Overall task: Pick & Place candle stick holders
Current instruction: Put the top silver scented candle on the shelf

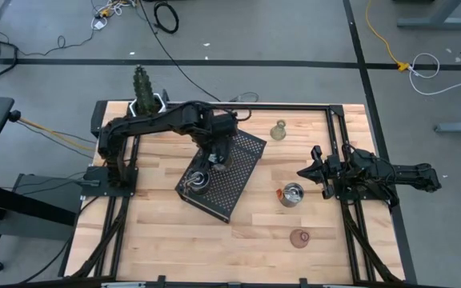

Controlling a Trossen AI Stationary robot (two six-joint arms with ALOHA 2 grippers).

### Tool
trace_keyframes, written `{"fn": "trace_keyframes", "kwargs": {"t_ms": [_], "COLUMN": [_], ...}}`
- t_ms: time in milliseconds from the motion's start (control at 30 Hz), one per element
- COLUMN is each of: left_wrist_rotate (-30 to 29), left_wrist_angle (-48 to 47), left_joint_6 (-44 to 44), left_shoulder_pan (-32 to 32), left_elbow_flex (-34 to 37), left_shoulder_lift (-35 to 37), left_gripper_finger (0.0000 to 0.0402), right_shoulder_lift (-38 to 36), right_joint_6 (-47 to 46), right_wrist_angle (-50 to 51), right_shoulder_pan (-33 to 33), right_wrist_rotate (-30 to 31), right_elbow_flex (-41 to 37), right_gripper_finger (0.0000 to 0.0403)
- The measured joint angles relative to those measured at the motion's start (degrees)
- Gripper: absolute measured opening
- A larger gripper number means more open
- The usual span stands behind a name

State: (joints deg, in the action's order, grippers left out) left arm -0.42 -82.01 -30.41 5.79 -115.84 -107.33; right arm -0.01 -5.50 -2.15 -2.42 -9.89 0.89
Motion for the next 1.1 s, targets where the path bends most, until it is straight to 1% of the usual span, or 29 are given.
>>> {"fn": "trace_keyframes", "kwargs": {"t_ms": [167,633,1100], "left_wrist_rotate": [0.15,-1.40,-7.43], "left_wrist_angle": [-1.17,-2.08,-6.50], "left_joint_6": [1.27,1.27,1.27], "left_shoulder_pan": [-0.54,-0.93,-0.28], "left_elbow_flex": [0.01,0.01,0.01], "left_shoulder_lift": [-0.93,-1.55,-1.55], "left_gripper_finger": [0.0374,0.0374,0.0374], "right_shoulder_lift": [0.00,0.00,0.00], "right_joint_6": [0.02,0.00,0.00], "right_wrist_angle": [0.00,0.00,0.00], "right_shoulder_pan": [0.02,0.02,0.01], "right_wrist_rotate": [-0.02,0.00,-0.01], "right_elbow_flex": [0.02,0.00,0.01], "right_gripper_finger": [0.0012,0.0012,0.0012]}}
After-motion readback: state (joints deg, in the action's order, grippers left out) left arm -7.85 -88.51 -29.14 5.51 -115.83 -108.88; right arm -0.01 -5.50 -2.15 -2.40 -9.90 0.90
